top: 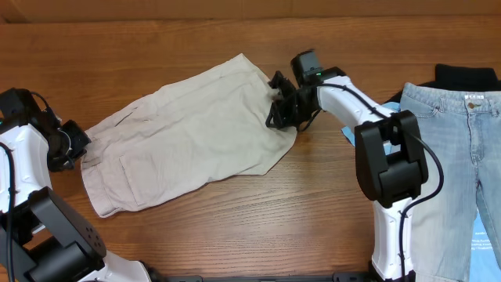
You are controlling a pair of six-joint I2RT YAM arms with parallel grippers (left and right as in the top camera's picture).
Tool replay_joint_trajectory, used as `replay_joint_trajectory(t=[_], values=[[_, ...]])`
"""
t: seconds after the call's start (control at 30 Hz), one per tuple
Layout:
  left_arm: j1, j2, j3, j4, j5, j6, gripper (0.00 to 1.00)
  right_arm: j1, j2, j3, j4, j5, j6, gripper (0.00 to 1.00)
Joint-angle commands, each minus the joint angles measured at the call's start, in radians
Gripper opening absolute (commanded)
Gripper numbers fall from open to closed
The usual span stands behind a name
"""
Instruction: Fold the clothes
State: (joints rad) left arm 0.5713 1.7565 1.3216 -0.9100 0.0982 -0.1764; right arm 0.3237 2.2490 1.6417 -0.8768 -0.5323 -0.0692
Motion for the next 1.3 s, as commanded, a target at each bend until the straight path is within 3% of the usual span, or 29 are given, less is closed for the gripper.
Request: replay_joint_trajectory(t=[0.0,0.17,0.3,0.37,0.47,0.63,0.77,0.83,0.93,1.0,1.07,1.1,1.13,1.2,1.27], values=[[0.005,-0.005,0.03,-0.001,0.018,0.021,0.04,-0.012,-0.015,-0.011,-0.094,0.045,0.114,0.04],[0.005,-0.005,0.032,0.006,0.018,0.047,0.04,-0.021,-0.024,-0.011,-0.361,0.283,0.24,0.04],[0.005,-0.005,0.068,-0.013,0.018,0.077,0.05,-0.021,-0.038,-0.012,-0.533,0.359,0.334,0.04],[0.005,-0.005,0.101,-0.037,0.019,0.085,0.05,-0.015,-0.05,-0.012,-0.56,0.356,0.336,0.11],[0.005,-0.005,0.143,-0.072,0.023,0.095,0.07,-0.011,-0.077,-0.012,-0.489,0.356,0.332,0.34],[0.004,-0.005,0.154,-0.089,0.027,0.095,0.15,-0.055,-0.118,-0.002,-0.315,0.346,0.313,0.54],[0.002,-0.005,0.154,-0.082,0.05,0.095,0.17,-0.104,-0.128,0.008,-0.186,0.103,0.12,0.54],[-0.002,-0.005,0.154,-0.08,0.056,0.095,0.17,-0.115,-0.128,0.008,-0.131,0.052,0.118,0.46],[-0.01,-0.005,0.154,-0.085,0.056,0.095,0.18,-0.115,-0.128,0.008,-0.137,0.168,0.262,0.47],[-0.011,-0.005,0.154,-0.089,0.055,0.096,0.22,-0.118,-0.128,0.008,-0.209,0.293,0.343,0.64],[-0.011,-0.004,0.152,-0.092,0.047,0.103,0.3,-0.12,-0.128,0.008,-0.247,0.377,0.364,0.64],[-0.011,-0.004,0.148,-0.092,0.043,0.111,0.37,-0.121,-0.128,0.008,-0.238,0.368,0.334,0.64],[-0.01,-0.004,0.136,-0.085,0.028,0.109,0.51,-0.121,-0.129,0.008,-0.204,0.266,0.191,0.64],[-0.009,-0.004,0.113,-0.066,0.026,0.097,0.54,-0.121,-0.129,0.008,-0.163,0.084,0.006,0.59],[-0.009,-0.004,0.089,-0.052,0.032,0.087,0.56,-0.121,-0.129,0.008,-0.102,-0.035,-0.029,0.54]])
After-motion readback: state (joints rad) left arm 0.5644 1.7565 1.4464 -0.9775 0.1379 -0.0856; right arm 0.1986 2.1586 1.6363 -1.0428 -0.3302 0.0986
